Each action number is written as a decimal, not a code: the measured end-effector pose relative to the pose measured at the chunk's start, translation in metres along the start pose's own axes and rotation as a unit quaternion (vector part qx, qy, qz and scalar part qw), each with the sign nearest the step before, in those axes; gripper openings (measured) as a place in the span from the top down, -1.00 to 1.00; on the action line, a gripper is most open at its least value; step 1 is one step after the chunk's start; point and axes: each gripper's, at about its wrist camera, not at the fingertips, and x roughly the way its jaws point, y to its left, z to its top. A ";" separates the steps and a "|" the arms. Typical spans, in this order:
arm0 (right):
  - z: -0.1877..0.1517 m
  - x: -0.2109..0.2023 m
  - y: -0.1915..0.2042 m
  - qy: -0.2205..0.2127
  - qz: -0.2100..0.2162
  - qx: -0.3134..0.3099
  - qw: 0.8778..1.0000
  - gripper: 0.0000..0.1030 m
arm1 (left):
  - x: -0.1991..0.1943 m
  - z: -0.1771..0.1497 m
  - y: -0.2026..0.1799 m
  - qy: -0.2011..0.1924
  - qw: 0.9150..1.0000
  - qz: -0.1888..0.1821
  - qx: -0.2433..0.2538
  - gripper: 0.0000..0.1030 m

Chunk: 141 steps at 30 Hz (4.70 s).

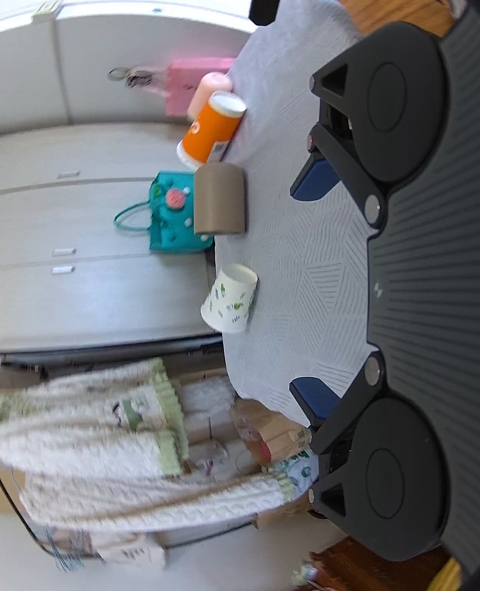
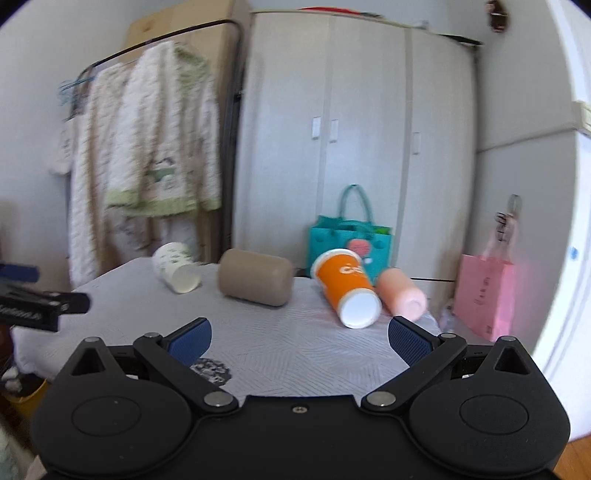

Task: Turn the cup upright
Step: 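Move the right tool toward the tan cup and close around its base, then lift the tan cup with the right tool and rotate it open end up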

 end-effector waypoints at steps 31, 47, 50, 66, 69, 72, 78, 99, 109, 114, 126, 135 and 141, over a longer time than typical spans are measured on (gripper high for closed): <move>0.101 0.139 0.010 0.138 0.167 -0.245 0.945 -1.00 | 0.136 0.104 0.007 0.118 0.986 -0.117 -0.004 -1.00; 0.089 0.255 0.010 0.186 0.251 -0.400 0.862 -1.00 | 0.186 0.085 0.023 0.135 0.972 -0.159 -0.107 -1.00; 0.099 0.268 0.008 0.201 0.286 -0.405 0.845 -1.00 | 0.193 0.082 0.026 0.140 0.971 -0.156 -0.117 -1.00; 0.103 0.331 0.013 0.272 0.343 -0.362 0.823 -0.64 | 0.197 0.058 0.038 0.140 0.953 -0.202 -0.180 -1.00; 0.105 0.336 0.015 0.292 0.322 -0.323 0.841 -0.63 | 0.196 0.055 0.038 0.139 0.951 -0.205 -0.182 -1.00; 0.106 0.338 0.015 0.309 0.310 -0.273 0.857 -0.63 | 0.195 0.053 0.037 0.142 0.950 -0.207 -0.186 -1.00; 0.107 0.327 0.017 0.333 0.282 -0.212 0.874 -0.62 | 0.187 0.049 0.038 0.147 0.945 -0.215 -0.199 -1.00; 0.083 0.228 0.019 0.354 0.211 -0.080 0.908 -0.61 | 0.123 0.035 0.055 0.151 0.944 -0.215 -0.198 -1.00; 0.058 0.199 0.019 0.332 0.209 -0.021 0.920 -0.61 | 0.116 0.026 0.045 0.180 0.929 -0.258 -0.197 -1.00; 0.046 0.190 0.023 0.312 0.222 -0.043 0.923 -0.61 | 0.123 0.025 0.036 0.196 0.920 -0.272 -0.203 -1.00; 0.057 0.187 0.004 0.307 0.304 -0.080 0.898 -0.79 | 0.155 0.023 0.006 0.261 0.862 -0.332 -0.280 -1.00; 0.059 0.194 -0.001 0.325 0.336 -0.094 0.879 -0.79 | 0.178 0.024 -0.012 0.286 0.849 -0.333 -0.293 -0.98; 0.060 0.207 0.006 0.343 0.338 -0.121 0.868 -0.77 | 0.181 0.021 -0.018 0.285 0.847 -0.331 -0.302 -0.77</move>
